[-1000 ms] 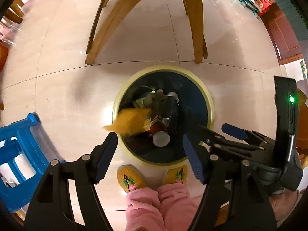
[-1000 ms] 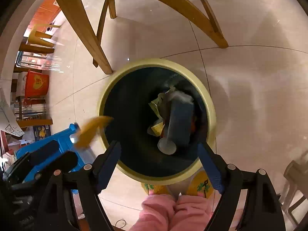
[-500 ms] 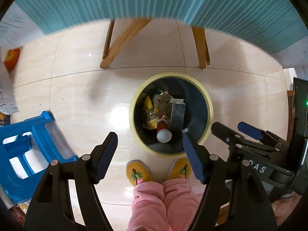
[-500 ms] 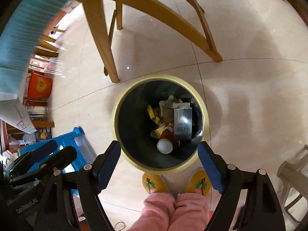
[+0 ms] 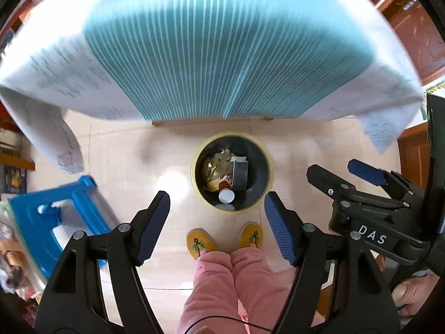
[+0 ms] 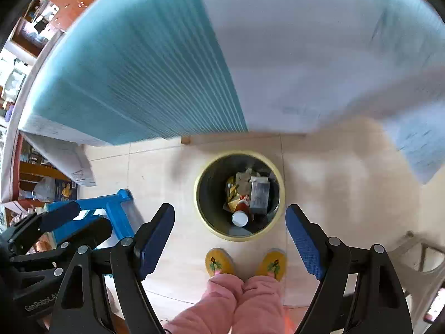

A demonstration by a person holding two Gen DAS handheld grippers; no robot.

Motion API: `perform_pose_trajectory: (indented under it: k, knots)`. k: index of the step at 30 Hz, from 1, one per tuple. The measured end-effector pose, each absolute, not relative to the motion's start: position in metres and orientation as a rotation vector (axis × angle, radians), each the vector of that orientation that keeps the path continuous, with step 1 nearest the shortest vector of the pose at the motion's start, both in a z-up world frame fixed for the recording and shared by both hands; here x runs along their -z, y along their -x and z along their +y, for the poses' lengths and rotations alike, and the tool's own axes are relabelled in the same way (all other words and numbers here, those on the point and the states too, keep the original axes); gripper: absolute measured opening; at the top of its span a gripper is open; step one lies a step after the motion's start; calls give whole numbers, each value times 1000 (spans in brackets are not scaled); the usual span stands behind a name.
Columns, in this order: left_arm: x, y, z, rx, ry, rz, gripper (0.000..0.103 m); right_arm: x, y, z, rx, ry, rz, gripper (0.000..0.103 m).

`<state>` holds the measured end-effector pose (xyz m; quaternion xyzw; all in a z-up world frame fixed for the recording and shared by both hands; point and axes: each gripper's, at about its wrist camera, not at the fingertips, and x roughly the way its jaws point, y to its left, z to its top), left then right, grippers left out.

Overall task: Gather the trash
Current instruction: 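Move both tools back over the table toward the wrapper and white box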

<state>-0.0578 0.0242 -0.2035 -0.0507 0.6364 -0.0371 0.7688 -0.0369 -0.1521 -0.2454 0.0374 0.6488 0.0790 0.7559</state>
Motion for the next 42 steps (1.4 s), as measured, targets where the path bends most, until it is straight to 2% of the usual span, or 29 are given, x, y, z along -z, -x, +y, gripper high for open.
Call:
perform_pose_trajectory:
  k: [9,17,23,32,42]
  knots:
    - [72,66,43,118,72,1229,67,110,49,-132,-211,-47,1308,83]
    - [-10,59,54,164,18,1087,68,12,50,-132,-174,-48,1168,83]
    - [-54,48,59,184,0,981,67,-36,45,-134,-118,-84,1057,83]
    - [-71,29,66,207,-1,957,67,-62,22,-127,-129,-79,996,83]
    - [-69,-35,69,130,33,964,67,-49,-51,-116,-248,-63,1004,83]
